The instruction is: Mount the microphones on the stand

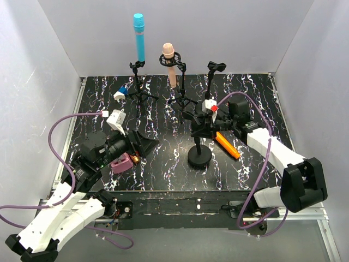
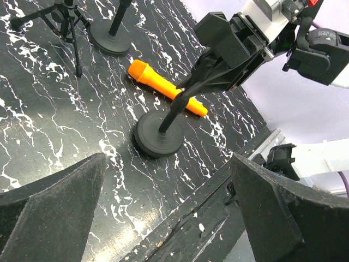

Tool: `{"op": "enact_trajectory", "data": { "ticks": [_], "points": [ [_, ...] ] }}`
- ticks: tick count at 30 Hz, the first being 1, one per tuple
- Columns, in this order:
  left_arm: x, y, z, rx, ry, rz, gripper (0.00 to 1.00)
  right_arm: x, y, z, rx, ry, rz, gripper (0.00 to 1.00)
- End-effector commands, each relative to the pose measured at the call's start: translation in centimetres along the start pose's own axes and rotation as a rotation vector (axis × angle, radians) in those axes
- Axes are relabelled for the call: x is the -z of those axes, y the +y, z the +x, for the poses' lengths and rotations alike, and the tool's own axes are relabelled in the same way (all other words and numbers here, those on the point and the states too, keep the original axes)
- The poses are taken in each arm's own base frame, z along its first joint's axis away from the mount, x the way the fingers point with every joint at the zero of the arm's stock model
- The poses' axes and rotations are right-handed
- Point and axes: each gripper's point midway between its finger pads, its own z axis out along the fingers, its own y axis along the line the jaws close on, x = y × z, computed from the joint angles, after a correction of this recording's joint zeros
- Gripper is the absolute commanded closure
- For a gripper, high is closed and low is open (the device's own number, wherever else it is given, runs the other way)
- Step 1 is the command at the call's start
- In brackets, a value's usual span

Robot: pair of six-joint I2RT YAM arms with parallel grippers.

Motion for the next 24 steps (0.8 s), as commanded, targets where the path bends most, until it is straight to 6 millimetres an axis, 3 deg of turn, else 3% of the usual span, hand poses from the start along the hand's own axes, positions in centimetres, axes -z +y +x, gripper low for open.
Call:
{"op": "enact_trajectory", "data": {
  "ticks": [1, 3, 6, 10, 12, 16, 24],
  "points": [
    [-0.1, -0.5, -0.6, 0.018, -0.014, 0.015, 0.02, -0.5, -0.6, -2.8, 0.135, -0.087, 0.009, 0.96],
    [-0.2, -0.5, -0.5, 0.018, -0.011, 0.017, 0.02, -0.5, -0.1, -1.9, 0.135, -0.086, -0.002, 0.86],
    [-0.4, -0.4, -0.2, 0.020, -0.003, 0.016, 0.02, -0.3, 0.3, -0.5, 0.137, -0.068, 0.009, 0.64],
    [-0.6, -0.3, -0.1, 0.023, 0.000, 0.016, 0.02, 0.0, 1.1, 1.1, 0.132, -0.047, 0.016, 0.51],
    [-0.6, -0.3, 0.0, 0.025, 0.004, 0.019, 0.02, 0.3, 1.6, 1.3, 0.132, -0.040, 0.011, 0.39],
    [-0.2, -0.5, -0.2, 0.023, -0.006, 0.026, 0.02, 1.8, 2.1, 1.6, 0.092, 0.008, 0.036, 0.30],
    [0.1, -0.6, 0.1, 0.024, -0.004, 0.034, 0.02, 5.0, 3.0, 2.4, 0.059, 0.046, 0.097, 0.25]
  ]
}}
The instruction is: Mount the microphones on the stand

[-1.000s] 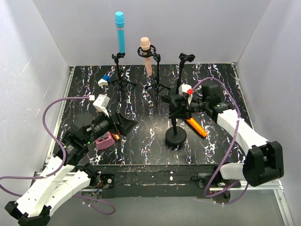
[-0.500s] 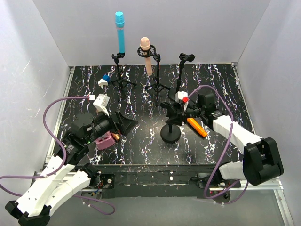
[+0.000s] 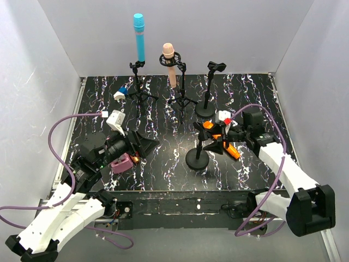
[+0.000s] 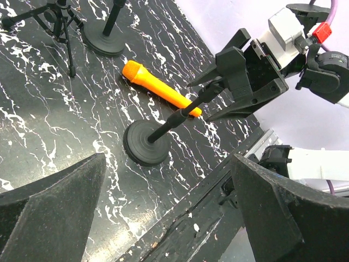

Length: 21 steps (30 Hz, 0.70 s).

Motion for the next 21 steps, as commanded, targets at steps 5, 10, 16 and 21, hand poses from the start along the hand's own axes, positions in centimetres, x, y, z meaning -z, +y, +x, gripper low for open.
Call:
{"op": "enact_trajectory", "data": {
  "ticks": [5, 10, 16, 21],
  "points": [
    [0.5, -0.5, -0.2, 0.001, -0.010, 0.023, 0.02, 3.7, -0.4, 0.7, -0.053, 0.052, 0.123, 0.25],
    [0.5, 0.3, 0.6, 0.009, 0.005, -0.010, 0.02, 7.1, -2.9, 1.1, -0.193, 0.034, 0.327, 0.21],
    [-0.1, 0.6, 0.8, 0.019, 0.028, -0.025, 0.02, 9.4, -4.6, 4.7, -0.463, 0.135, 0.501, 0.03],
    [-0.4, 1.0, 0.7, 0.029, 0.025, -0.047, 0.02, 10.6, -6.6, 7.3, -0.453, 0.225, 0.607, 0.07]
  ]
}}
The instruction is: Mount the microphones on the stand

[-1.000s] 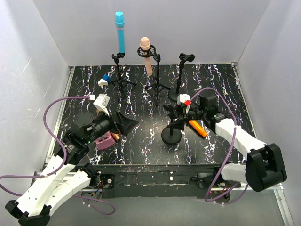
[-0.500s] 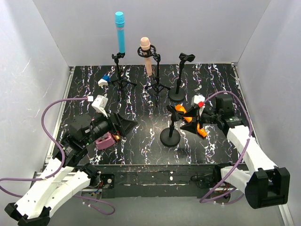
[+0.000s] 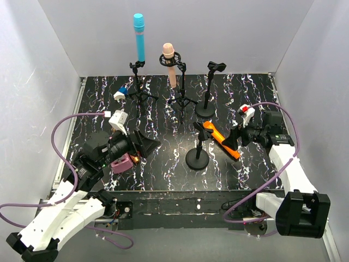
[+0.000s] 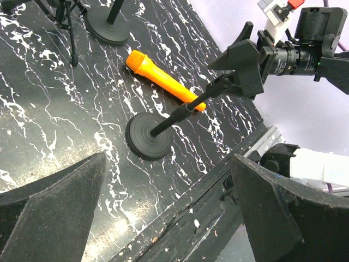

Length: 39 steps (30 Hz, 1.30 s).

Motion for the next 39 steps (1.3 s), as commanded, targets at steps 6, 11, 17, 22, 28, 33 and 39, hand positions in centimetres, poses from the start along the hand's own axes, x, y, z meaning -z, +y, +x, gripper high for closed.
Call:
{"op": "enact_trajectory", "data": {
  "ticks": [6, 11, 17, 22, 28, 33, 39],
  "points": [
    [0.2, 1.2, -0.4, 0.010, -0.032, -0.069, 0.02, -0.8, -4.1, 3.6, -0.093, 0.176, 0.141, 0.12],
    [-0.1, 1.5, -0.1, 0.009, -0.021, -0.077, 0.02, -1.3, -5.4, 5.4, -0.116, 0.282, 0.184, 0.18],
    [-0.4, 1.8, 0.3, 0.017, -0.015, -0.079, 0.02, -2.5, -5.6, 6.9, -0.071, 0.376, 0.207, 0.18],
    [-0.5, 1.9, 0.4, 0.019, -0.014, -0.082, 0.02, -3.3, -6.2, 7.9, -0.039, 0.449, 0.242, 0.20],
    [-0.7, 2.0, 0.5, 0.015, -0.009, -0.083, 0.02, -4.0, -6.7, 9.1, -0.018, 0.535, 0.273, 0.31],
    [-0.8, 1.9, 0.5, 0.019, -0.007, -0.077, 0.02, -4.1, -7.1, 10.1, -0.028, 0.594, 0.285, 0.41],
    [-1.0, 0.4, -0.6, 0.073, -0.049, -0.016, 0.02, -4.2, -6.3, 10.2, -0.042, 0.606, 0.239, 0.63]
  ]
}}
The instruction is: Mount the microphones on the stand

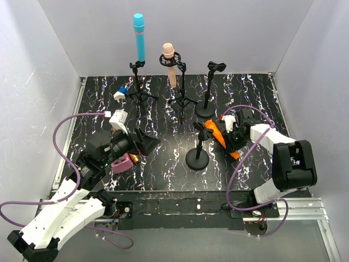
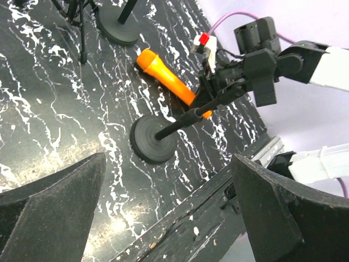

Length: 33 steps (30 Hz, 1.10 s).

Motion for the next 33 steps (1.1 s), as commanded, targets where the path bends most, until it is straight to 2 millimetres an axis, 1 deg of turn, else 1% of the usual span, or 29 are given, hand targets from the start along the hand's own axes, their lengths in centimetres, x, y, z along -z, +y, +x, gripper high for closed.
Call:
{"op": "enact_trajectory", "data": {
  "ticks": [1, 3, 4, 7, 11, 12, 14, 16, 17, 18, 20, 21, 22, 23, 26, 27, 30, 31, 32, 33],
  "points": [
    [-0.1, -1.6, -1.4, 0.051, -0.056, 0.066, 0.02, 1.0, 0.4, -1.3, 0.017, -0.012, -0.031, 0.72],
    [-0.2, -2.5, -2.0, 0.078, -0.069, 0.102, 0.02, 1.3, 0.9, -1.5, 0.014, -0.018, -0.059, 0.85],
    [-0.2, -2.9, -2.2, 0.092, -0.072, 0.120, 0.02, 1.7, 1.1, -1.8, 0.014, -0.029, -0.073, 0.90],
    [-0.3, -4.4, -3.2, 0.128, -0.088, 0.178, 0.02, 3.2, 1.7, -2.4, -0.004, -0.072, -0.118, 0.99],
    [0.1, -6.7, -5.1, 0.137, -0.108, 0.261, 0.02, 7.3, 2.9, -3.1, -0.001, -0.187, -0.194, 0.99],
    [0.1, -7.4, -5.5, 0.138, -0.106, 0.282, 0.02, 8.2, 3.3, -2.8, 0.013, -0.205, -0.204, 0.99],
    [0.1, -8.4, -6.4, 0.128, -0.103, 0.314, 0.02, 10.2, 3.7, -2.8, 0.044, -0.246, -0.196, 0.99],
    [0.0, -9.4, -7.3, 0.125, -0.105, 0.345, 0.02, 12.4, 3.6, -3.0, 0.072, -0.294, -0.157, 0.99],
    [-0.1, -10.0, -7.7, 0.128, -0.105, 0.366, 0.02, 13.7, 3.8, -3.5, 0.100, -0.328, -0.142, 0.99],
    [-0.2, -10.6, -8.1, 0.129, -0.110, 0.389, 0.02, 15.2, 3.2, -4.0, 0.093, -0.367, -0.116, 0.99],
    [-0.6, -11.7, -9.1, 0.139, -0.119, 0.439, 0.02, 18.4, 3.8, -5.6, 0.138, -0.436, -0.102, 0.99],
    [-0.8, -12.4, -9.8, 0.138, -0.135, 0.475, 0.02, 20.2, 4.4, -6.6, 0.159, -0.475, -0.111, 0.99],
    [-1.1, -13.2, -10.0, 0.137, -0.125, 0.513, 0.02, 21.6, 5.1, -7.4, 0.170, -0.502, -0.132, 0.99],
    [-1.5, -13.8, -10.5, 0.135, -0.122, 0.544, 0.02, 23.9, 5.9, -8.8, 0.193, -0.552, -0.148, 0.99],
    [-3.1, -15.3, -11.5, 0.128, -0.099, 0.602, 0.02, 27.9, 8.5, -11.3, 0.224, -0.640, -0.275, 0.99],
    [-3.8, -15.8, -11.8, 0.127, -0.096, 0.616, 0.02, 28.9, 9.0, -12.0, 0.227, -0.655, -0.300, 0.99],
    [-5.5, -17.6, -12.5, 0.096, -0.103, 0.651, 0.02, 31.7, 11.4, -13.4, 0.233, -0.708, -0.441, 0.99],
    [-6.0, -18.4, -12.4, 0.079, -0.104, 0.660, 0.02, 32.6, 12.1, -13.8, 0.234, -0.722, -0.483, 0.99],
    [-7.1, -18.9, -12.1, 0.049, -0.106, 0.658, 0.02, 33.5, 12.8, -14.1, 0.244, -0.739, -0.519, 0.99],
    [-7.6, -19.9, -12.0, 0.028, -0.115, 0.669, 0.02, 34.0, 13.2, -14.3, 0.238, -0.741, -0.551, 0.99]
  ]
}}
